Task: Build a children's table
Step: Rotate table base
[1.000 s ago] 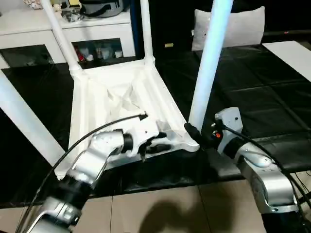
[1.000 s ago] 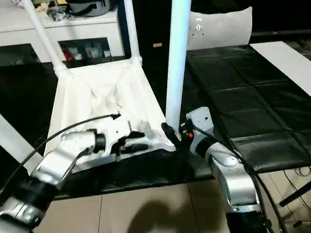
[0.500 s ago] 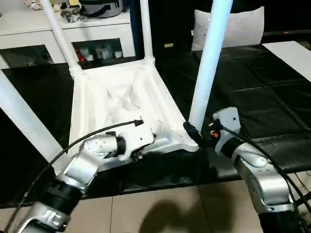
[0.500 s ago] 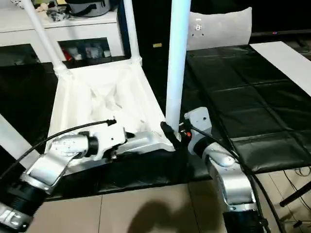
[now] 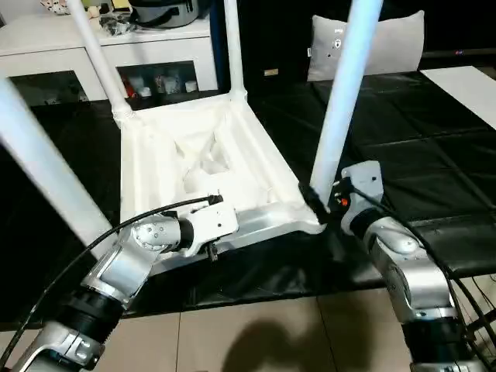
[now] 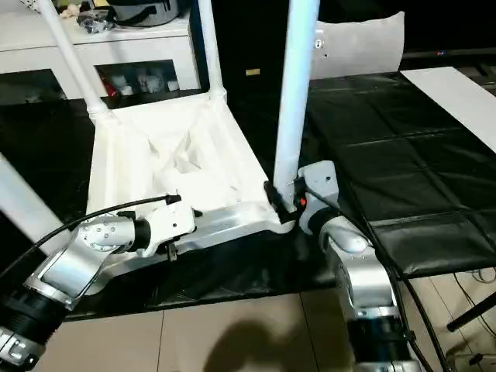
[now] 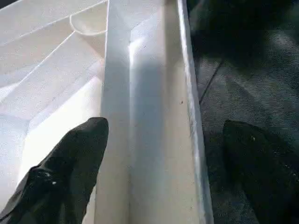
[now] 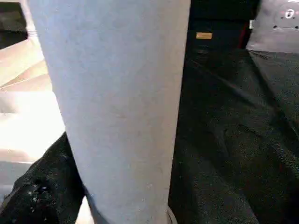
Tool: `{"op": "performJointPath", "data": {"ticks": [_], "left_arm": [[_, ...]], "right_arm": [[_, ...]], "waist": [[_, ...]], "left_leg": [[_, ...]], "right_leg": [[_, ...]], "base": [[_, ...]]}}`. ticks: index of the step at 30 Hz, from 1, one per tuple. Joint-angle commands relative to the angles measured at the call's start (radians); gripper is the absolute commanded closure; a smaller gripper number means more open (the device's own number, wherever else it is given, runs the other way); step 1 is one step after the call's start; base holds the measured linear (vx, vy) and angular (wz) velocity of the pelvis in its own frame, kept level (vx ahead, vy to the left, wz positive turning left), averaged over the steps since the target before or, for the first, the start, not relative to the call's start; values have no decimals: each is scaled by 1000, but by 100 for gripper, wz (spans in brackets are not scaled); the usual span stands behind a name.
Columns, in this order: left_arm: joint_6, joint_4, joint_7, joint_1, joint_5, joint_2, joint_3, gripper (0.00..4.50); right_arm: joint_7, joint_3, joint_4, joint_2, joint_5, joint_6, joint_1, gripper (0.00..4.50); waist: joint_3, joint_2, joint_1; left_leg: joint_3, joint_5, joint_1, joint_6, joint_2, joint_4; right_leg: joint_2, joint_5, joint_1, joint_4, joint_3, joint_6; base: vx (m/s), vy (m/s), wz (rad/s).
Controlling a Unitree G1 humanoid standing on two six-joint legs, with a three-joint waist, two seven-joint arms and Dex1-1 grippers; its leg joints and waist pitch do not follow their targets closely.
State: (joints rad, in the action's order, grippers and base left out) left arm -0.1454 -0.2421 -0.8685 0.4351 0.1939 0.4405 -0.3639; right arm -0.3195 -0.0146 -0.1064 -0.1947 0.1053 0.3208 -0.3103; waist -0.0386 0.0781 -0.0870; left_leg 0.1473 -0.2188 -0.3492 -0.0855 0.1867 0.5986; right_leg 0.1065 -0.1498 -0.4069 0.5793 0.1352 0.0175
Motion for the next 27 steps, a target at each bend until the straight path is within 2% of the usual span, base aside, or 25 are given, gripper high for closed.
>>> {"op": "performJointPath", "data": {"ticks": [1, 2, 9, 10, 12, 14, 21, 22, 23, 27], "left_arm": [[-13, -21, 27, 18, 17, 4, 16, 9], [-12, -29, 33, 22, 21, 3, 16, 9], [-12, -87, 84, 48, 47, -7, 19, 9], [-12, -97, 96, 52, 50, -10, 20, 9], [-7, -121, 123, 64, 58, -15, 17, 9], [-4, -132, 136, 69, 62, -20, 15, 9], [10, -176, 189, 91, 75, -39, 21, 9], [11, -179, 194, 93, 75, -40, 22, 9], [14, -189, 214, 101, 78, -50, 26, 9], [23, -211, 254, 116, 83, -68, 27, 9]], "right_arm": [[37, -32, -17, 5, -6, 0, -14, 0], [44, -38, -18, 7, -4, -1, -15, 0], [125, -99, -27, -10, -14, 5, -5, 0], [139, -108, -30, -13, -18, 6, -4, 0], [184, -142, -37, -20, -23, 18, 2, 0], [207, -157, -37, -23, -26, 17, 6, 0], [286, -177, -27, -38, -46, 16, 21, 0], [291, -180, -27, -38, -46, 16, 22, 0], [310, -191, -28, -41, -50, 11, 22, 0], [333, -202, -35, -48, -54, 8, 18, 0]], "waist": [[63, -9, 5], [63, -6, 6], [65, -8, 1], [64, -4, 3], [65, -1, 0], [65, -1, -2], [65, -6, -11], [66, -4, -15], [68, -8, -16], [68, -7, -17]], "left_leg": [[1, -125, -9, 44, 27, -74], [1, -130, -8, 42, 27, -74], [2, -120, -6, 40, 27, -73], [2, -126, -8, 39, 26, -72], [3, -133, -4, 37, 25, -72], [2, -132, -7, 36, 26, -72], [3, -140, -3, 28, 24, -74], [5, -143, 1, 28, 24, -73], [6, -137, 5, 28, 26, -72], [5, -124, -2, 35, 23, -71]], "right_leg": [[47, -289, 64, -61, -57, 132], [47, -291, 63, -63, -57, 128], [46, -269, 62, -60, -58, 133], [45, -270, 63, -62, -58, 130], [45, -275, 60, -63, -59, 129], [45, -272, 62, -62, -59, 129], [42, -284, 58, -63, -63, 117], [43, -290, 55, -64, -64, 116], [41, -267, 52, -62, -67, 123], [41, -232, 59, -55, -66, 134]], "base": [[0, 0, 0], [0, 0, 0], [0, 0, 0], [0, 0, 0], [0, 0, 0], [0, 0, 0], [0, 0, 0], [0, 0, 0], [0, 0, 0], [0, 0, 0]]}}
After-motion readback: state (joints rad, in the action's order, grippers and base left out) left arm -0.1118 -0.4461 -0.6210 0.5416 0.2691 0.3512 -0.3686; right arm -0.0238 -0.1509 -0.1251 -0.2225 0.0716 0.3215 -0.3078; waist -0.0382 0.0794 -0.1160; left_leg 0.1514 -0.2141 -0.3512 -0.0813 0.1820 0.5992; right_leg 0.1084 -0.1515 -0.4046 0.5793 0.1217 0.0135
